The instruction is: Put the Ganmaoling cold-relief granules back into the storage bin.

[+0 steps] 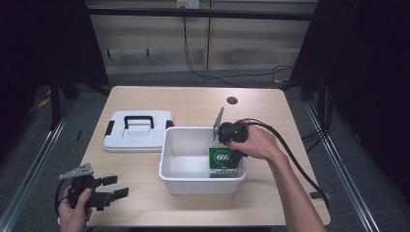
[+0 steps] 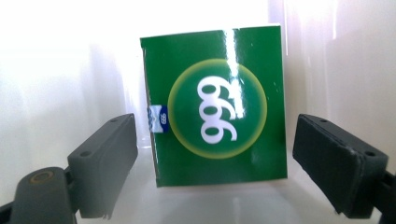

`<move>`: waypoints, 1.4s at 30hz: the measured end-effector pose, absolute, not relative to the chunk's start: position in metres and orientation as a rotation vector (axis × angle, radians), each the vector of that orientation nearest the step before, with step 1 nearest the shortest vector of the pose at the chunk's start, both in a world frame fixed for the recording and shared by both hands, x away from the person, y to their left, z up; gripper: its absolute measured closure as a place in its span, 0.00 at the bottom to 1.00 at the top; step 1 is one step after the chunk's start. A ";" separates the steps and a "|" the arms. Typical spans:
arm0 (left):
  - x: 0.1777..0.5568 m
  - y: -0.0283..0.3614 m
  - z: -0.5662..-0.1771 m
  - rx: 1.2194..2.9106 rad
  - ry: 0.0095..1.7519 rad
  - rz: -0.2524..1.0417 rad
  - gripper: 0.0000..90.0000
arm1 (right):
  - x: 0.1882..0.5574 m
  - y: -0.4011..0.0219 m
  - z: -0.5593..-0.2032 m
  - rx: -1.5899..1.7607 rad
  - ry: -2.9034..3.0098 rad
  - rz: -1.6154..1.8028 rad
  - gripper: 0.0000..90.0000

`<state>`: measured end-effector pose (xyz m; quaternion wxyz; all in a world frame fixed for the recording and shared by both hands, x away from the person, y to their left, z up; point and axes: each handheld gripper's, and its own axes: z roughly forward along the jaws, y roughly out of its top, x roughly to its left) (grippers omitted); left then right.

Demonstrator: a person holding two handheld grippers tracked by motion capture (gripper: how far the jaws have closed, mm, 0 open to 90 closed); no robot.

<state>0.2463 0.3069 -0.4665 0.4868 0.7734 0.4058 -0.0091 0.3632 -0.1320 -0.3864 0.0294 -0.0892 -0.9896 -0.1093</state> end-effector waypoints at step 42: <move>0.246 0.307 -0.467 1.885 0.993 -0.023 0.18 | 0.314 -0.255 -0.362 -0.717 -2.992 -1.292 0.14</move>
